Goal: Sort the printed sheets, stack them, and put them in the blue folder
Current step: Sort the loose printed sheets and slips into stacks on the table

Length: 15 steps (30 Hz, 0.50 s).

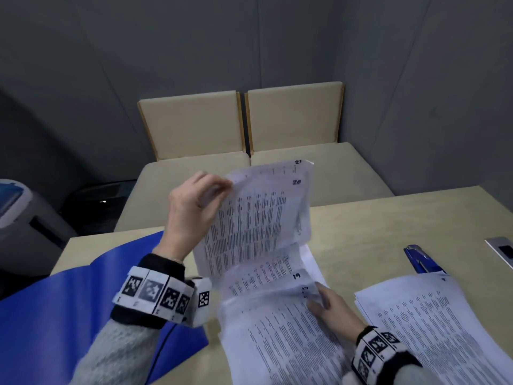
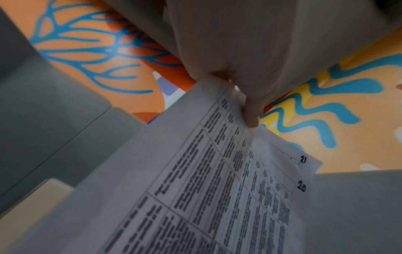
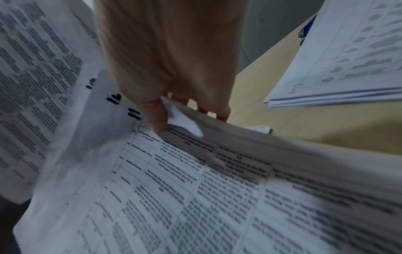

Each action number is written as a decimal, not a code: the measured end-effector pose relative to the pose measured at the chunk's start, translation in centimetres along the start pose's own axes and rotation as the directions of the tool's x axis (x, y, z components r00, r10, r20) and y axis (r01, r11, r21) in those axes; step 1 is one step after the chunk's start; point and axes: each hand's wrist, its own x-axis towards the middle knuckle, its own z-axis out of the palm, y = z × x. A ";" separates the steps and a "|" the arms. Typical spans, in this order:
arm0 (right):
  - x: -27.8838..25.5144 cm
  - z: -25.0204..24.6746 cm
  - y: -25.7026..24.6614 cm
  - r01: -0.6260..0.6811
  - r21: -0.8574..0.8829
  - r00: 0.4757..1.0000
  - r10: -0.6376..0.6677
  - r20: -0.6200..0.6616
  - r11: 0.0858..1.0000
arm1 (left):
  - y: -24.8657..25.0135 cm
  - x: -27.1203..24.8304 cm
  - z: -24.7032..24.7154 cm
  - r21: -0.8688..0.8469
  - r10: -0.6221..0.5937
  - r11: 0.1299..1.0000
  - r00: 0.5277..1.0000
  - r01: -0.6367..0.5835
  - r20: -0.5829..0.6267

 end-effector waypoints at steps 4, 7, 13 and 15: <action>-2.4 -0.9 -4.3 0.172 0.178 0.981 -0.152 -0.117 0.969 | 2.1 2.6 -2.8 0.161 0.128 0.981 0.987 -0.110 -0.101; -3.6 -2.5 -7.5 0.292 0.242 0.952 -0.256 -0.170 0.925 | 3.0 4.3 -5.0 0.265 0.216 0.947 0.971 -0.183 -0.103; -5.6 -5.4 -13.7 0.512 0.204 0.846 -0.448 -0.290 0.834 | 4.8 6.5 -8.1 0.164 0.208 0.970 0.965 -0.182 -0.158; -6.0 -5.9 -15.5 0.564 0.191 0.802 -0.478 -0.360 0.803 | 4.7 6.7 -8.3 0.076 0.131 0.990 0.980 -0.121 -0.152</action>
